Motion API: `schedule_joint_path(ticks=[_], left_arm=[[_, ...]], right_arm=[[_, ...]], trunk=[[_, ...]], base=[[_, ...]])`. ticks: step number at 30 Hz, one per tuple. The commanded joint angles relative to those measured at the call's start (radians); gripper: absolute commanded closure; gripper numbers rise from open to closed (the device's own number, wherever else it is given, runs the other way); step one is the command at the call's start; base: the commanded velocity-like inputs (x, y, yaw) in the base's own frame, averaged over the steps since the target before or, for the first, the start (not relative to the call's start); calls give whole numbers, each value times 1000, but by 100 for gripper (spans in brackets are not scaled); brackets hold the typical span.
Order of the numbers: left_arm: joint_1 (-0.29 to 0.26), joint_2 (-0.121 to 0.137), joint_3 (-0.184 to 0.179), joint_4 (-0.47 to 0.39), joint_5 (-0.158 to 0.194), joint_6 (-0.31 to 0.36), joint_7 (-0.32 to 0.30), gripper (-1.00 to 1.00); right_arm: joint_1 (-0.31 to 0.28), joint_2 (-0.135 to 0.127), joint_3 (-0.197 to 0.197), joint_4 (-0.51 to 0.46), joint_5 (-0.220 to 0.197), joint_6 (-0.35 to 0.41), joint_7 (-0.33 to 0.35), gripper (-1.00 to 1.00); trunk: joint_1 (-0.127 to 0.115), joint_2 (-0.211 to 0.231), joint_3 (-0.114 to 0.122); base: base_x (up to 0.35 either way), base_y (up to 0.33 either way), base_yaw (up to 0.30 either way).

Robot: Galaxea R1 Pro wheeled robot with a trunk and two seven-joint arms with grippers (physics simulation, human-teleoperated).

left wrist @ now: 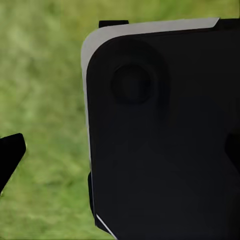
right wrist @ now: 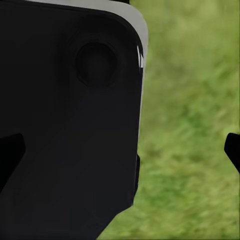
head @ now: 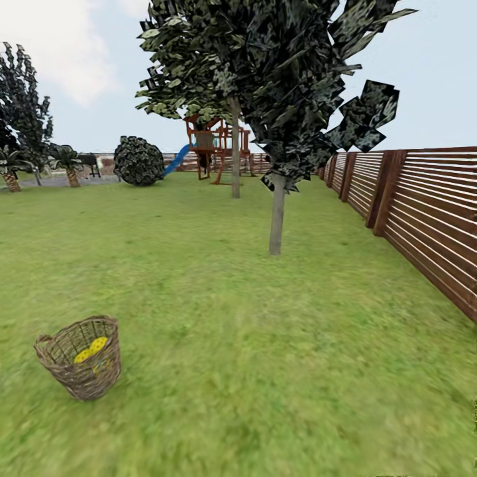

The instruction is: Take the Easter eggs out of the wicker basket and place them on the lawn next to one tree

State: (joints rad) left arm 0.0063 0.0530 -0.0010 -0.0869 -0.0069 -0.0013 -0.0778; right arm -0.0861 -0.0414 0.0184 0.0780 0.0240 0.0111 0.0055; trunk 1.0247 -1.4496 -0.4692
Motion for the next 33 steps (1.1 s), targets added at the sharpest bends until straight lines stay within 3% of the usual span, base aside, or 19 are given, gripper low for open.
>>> schedule_joint_path(ticks=[1, 9, 23, 25, 27, 28, 30, 31, 33], left_arm=[[1, 0, 0, -2, -1, 0, -3, -100], [0, 2, 0, -2, -1, 0, -3, -100], [0, 3, 1, -13, -1, -1, -2, -100], [1, 8, 3, -51, -1, -1, 2, -100], [0, 33, 4, -86, -2, 0, 3, -100], [0, 89, 5, -141, 9, 36, -1, -100], [-1, 103, 6, -220, 40, 152, -3, -100], [-3, 114, 6, -423, 106, 452, -5, -100], [-5, 126, 7, -599, 135, 638, -6, -100]], right_arm=[[-1, 0, 2, 2, 3, 1, 1, -100], [-1, -1, 0, 2, 1, 1, 1, -100], [-1, -2, 2, 2, 2, 1, 1, -100], [-1, -2, 2, 2, 4, 1, 1, -100], [-1, 0, 1, 1, 2, -1, 0, -100], [-1, 0, -2, -1, 1, -2, 1, -100], [-1, 0, -3, -5, 1, -1, 0, -100], [-1, -3, -4, -95, 3, 4, -3, -100], [-1, -5, -3, -231, 8, 29, -5, -100]], trunk=[[0, 0, -1], [0, 0, -1], [0, 0, -1], [0, 0, -1], [0, 0, -1], [0, 0, -1], [0, 0, -1], [0, 0, -1], [0, 0, -1]], base=[[175, 308, -282], [178, 308, -251], [139, 310, -13], [123, 285, 0], [74, 265, 0], [260, 175, 0], [285, 178, 0], [104, 279, 0], [55, 299, 0]])
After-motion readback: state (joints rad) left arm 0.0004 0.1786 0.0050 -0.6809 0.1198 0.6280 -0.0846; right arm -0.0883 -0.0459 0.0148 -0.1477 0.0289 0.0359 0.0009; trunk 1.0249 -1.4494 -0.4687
